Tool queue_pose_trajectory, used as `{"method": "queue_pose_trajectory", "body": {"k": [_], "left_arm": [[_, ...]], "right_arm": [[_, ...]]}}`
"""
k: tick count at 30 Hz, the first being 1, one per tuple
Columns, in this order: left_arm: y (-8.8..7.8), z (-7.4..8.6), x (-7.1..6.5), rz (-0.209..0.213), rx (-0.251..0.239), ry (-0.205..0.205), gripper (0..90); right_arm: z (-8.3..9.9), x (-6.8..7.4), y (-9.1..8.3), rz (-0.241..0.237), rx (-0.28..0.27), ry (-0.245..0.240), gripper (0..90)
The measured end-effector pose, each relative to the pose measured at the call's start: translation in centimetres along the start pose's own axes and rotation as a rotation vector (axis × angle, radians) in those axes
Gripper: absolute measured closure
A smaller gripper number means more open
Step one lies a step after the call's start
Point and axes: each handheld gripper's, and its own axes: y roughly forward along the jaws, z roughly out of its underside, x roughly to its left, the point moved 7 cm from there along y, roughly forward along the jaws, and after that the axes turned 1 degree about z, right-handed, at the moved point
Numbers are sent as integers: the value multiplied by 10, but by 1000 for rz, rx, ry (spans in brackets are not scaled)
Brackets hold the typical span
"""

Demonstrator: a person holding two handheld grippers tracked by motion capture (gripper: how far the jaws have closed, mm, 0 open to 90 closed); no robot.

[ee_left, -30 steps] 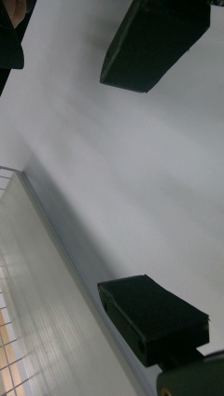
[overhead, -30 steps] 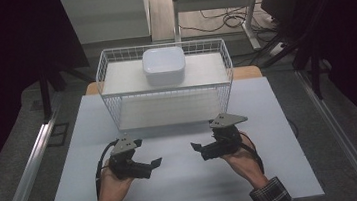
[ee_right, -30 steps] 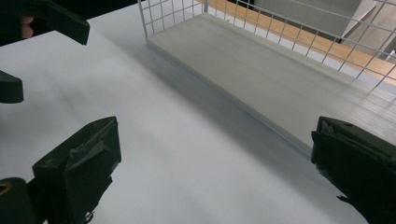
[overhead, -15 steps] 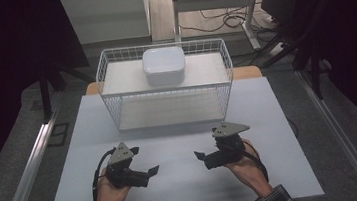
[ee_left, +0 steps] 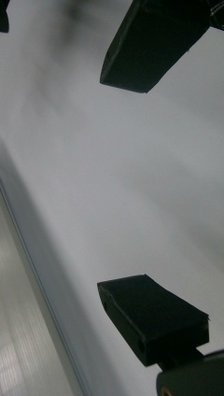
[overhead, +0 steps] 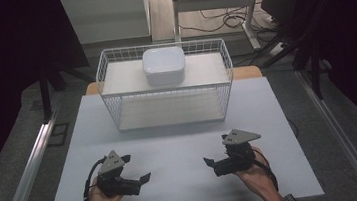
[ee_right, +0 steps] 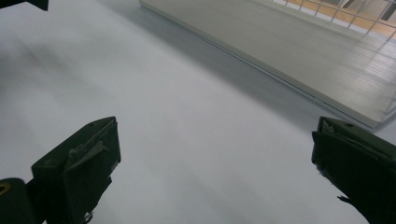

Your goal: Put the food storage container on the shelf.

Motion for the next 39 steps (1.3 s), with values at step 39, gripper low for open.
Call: {"method": "queue_pose_trajectory", "body": {"k": [39], "left_arm": [[-29,61,15,-73,115,-76,37]], "right_arm": [[68,-23,-28,121,109,41,3]]}}
